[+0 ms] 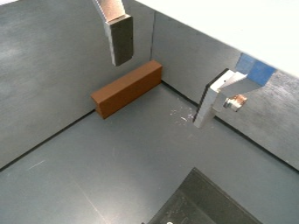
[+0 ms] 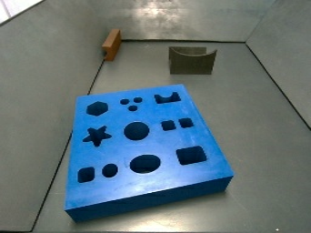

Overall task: Pick up the arch object. Move up. Place the arch object on the fixture. Regrasp the arch object. Rotate the arch object. Move to above the board. Insert the arch object.
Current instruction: Pick up the arch object.

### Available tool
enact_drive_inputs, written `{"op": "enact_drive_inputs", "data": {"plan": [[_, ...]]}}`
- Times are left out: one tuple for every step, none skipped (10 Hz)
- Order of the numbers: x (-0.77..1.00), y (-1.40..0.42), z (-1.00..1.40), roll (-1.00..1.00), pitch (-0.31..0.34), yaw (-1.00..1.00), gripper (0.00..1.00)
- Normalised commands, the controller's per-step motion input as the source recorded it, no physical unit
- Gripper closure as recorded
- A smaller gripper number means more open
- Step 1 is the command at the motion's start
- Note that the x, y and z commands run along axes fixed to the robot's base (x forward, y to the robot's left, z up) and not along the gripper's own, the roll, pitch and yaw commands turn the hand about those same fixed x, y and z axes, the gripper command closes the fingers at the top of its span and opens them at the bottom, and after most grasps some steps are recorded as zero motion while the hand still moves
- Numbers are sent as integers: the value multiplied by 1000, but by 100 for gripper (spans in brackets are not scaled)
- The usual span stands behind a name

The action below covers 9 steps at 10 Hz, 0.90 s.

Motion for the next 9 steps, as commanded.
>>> {"op": "enact_drive_inputs", "data": {"plan": [[-329,77,-149,-83,-143,-11,0],[-926,314,-531,-43,-164,-120,0],[-1000,420,-700,-56,-293,0,0],[-846,351,-731,0,-290,57,0],[-849,300,-777,0,-213,17,0],[-423,226,-586,0,-36,51,0],[-489,111,-583,50,0,0,0],[-449,89,-523,91,17,14,0],[-591,66,-451,83,11,0,0]]}}
